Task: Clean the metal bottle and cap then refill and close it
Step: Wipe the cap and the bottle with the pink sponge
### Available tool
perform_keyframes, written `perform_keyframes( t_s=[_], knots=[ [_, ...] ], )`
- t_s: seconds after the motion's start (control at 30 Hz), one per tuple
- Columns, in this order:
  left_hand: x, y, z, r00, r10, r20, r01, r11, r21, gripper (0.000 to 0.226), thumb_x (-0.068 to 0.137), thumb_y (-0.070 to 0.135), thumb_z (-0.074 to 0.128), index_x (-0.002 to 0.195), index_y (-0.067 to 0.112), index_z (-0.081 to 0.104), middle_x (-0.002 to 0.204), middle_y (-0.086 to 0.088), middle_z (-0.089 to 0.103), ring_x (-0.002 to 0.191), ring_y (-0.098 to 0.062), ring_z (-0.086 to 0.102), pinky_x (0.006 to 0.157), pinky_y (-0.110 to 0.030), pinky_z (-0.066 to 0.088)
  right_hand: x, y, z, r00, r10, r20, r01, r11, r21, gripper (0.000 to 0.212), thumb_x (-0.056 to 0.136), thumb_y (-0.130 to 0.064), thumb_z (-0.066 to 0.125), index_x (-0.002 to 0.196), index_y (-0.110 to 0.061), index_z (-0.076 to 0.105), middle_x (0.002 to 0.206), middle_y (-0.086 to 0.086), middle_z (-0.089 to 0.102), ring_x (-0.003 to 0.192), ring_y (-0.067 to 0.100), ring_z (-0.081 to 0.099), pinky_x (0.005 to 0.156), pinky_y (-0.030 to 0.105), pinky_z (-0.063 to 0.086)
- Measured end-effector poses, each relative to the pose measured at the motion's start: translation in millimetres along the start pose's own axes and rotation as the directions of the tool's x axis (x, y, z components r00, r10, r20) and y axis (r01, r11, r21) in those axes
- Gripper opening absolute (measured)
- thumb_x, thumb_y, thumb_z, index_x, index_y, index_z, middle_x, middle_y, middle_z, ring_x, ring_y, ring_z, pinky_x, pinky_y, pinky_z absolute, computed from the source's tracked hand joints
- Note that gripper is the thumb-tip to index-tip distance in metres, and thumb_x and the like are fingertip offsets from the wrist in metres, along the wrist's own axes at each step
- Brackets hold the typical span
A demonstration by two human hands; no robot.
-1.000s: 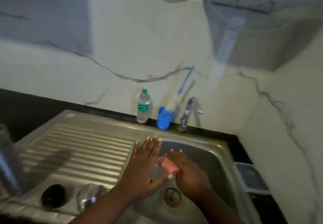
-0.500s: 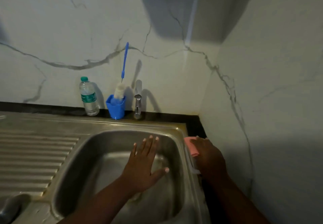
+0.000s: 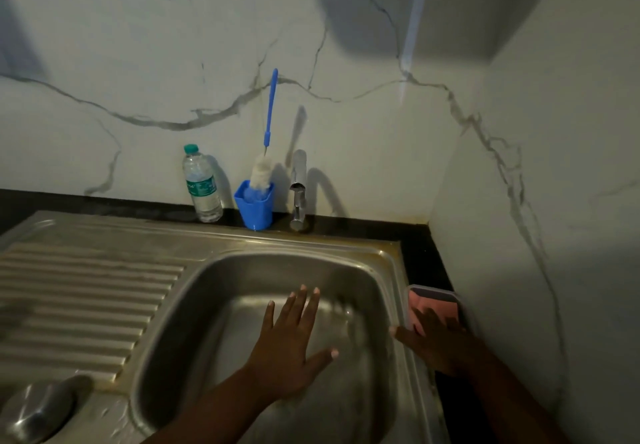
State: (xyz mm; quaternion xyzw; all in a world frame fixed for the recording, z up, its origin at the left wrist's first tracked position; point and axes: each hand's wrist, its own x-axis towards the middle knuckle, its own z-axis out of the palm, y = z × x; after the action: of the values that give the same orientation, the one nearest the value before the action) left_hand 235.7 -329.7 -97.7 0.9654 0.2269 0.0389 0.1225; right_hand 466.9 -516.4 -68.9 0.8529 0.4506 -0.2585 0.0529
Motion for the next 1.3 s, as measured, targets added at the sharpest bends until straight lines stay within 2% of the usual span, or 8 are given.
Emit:
perform_keyframes(
  t_s=[0.2,0.33,0.47,0.63,0.73,0.83,1.03,1.3],
  knots=[
    [-4.5,-13.3,-13.4,0.997,-0.077,-0.005,0.077,0.997,-0.019,0.097,0.070,0.087,0.003,0.142,0.032,-0.032,0.159,0.004,-0.027,0.147,-0.016,-0.023,0.114,-0.040,-0.015,-5.9,-12.5,1.2,0.981,0.185,-0.058,-0.165,0.953,0.252,0.102,0.071,-0.087,0.028,0.150,-0.032,-0.006,0.160,0.002,-0.003,0.145,0.034,0.003,0.115,0.051,0.012],
    [-21.3,-20.2,-25.2,0.992,-0.128,-0.014,0.127,0.992,-0.013,0.098,0.070,0.084,0.003,0.142,0.028,-0.032,0.154,0.005,-0.031,0.142,-0.012,-0.027,0.114,-0.041,-0.015,-19.6,-21.1,6.7,0.912,0.154,-0.379,0.044,0.884,0.464,0.101,0.056,-0.087,0.055,0.142,-0.046,0.023,0.141,-0.013,0.041,0.127,0.013,0.044,0.100,0.028,0.037],
    [-41.4,-35.4,-40.3,0.981,-0.187,-0.047,0.188,0.982,0.005,0.091,0.081,0.081,0.015,0.141,0.029,-0.032,0.153,0.006,-0.030,0.141,-0.013,-0.027,0.116,-0.044,-0.015,-16.9,-17.8,4.0,0.927,0.150,-0.344,0.010,0.907,0.421,0.095,0.063,-0.084,0.053,0.143,-0.036,0.032,0.139,-0.001,0.047,0.126,0.020,0.047,0.106,0.041,0.038],
    [-59.6,-65.4,-61.1,0.958,-0.273,-0.085,0.270,0.962,-0.045,0.094,0.084,0.081,0.021,0.142,0.029,-0.032,0.159,0.006,-0.024,0.148,-0.015,-0.020,0.121,-0.049,-0.009,-13.9,-23.3,-29.2,0.921,0.121,-0.370,0.040,0.916,0.398,0.080,0.039,-0.091,0.054,0.085,-0.027,0.067,0.082,-0.001,0.067,0.077,0.009,0.066,0.078,0.035,0.054],
    [-62.7,-88.1,-73.0,0.946,-0.293,-0.141,0.284,0.955,-0.081,0.102,0.066,0.087,0.002,0.142,0.029,-0.031,0.162,0.006,-0.019,0.148,-0.013,-0.018,0.118,-0.043,-0.012,-15.6,-51.5,-39.1,0.934,0.251,-0.253,-0.192,0.953,0.233,0.056,0.067,-0.065,0.069,0.105,-0.024,0.060,0.114,0.001,0.064,0.105,0.017,0.060,0.089,0.033,0.046],
    [-54.2,-123.0,-92.3,0.933,-0.307,-0.189,0.279,0.947,-0.161,0.108,0.063,0.091,0.001,0.150,0.032,-0.023,0.164,0.003,-0.015,0.150,-0.017,-0.013,0.118,-0.045,-0.009,-11.0,-109.0,-56.3,0.889,0.367,-0.275,-0.352,0.930,0.103,0.092,0.070,-0.081,0.043,0.140,-0.022,0.036,0.145,0.005,0.041,0.130,0.027,0.041,0.103,0.043,0.035],
    [-11.9,-199.6,-155.1,0.929,-0.287,-0.234,0.272,0.957,-0.097,0.107,0.079,0.085,0.028,0.153,0.023,-0.019,0.164,-0.004,-0.016,0.151,-0.026,-0.011,0.118,-0.056,-0.001,10.9,-297.0,-109.0,0.892,-0.011,-0.452,0.070,0.991,0.114,0.054,0.085,-0.063,0.048,0.130,-0.034,0.049,0.129,-0.007,0.056,0.114,0.013,0.054,0.095,0.032,0.044],
    [79.0,-280.8,-195.5,0.920,-0.348,-0.182,0.319,0.932,-0.171,0.121,0.075,0.077,0.056,0.154,0.021,-0.016,0.165,-0.008,-0.005,0.151,-0.032,0.002,0.118,-0.058,0.010,111.2,-433.1,-199.3,0.799,-0.054,-0.599,0.147,0.983,0.107,0.033,0.092,-0.037,0.049,0.121,-0.024,0.058,0.121,-0.001,0.062,0.105,0.018,0.058,0.079,0.026,0.042]
  ],
)
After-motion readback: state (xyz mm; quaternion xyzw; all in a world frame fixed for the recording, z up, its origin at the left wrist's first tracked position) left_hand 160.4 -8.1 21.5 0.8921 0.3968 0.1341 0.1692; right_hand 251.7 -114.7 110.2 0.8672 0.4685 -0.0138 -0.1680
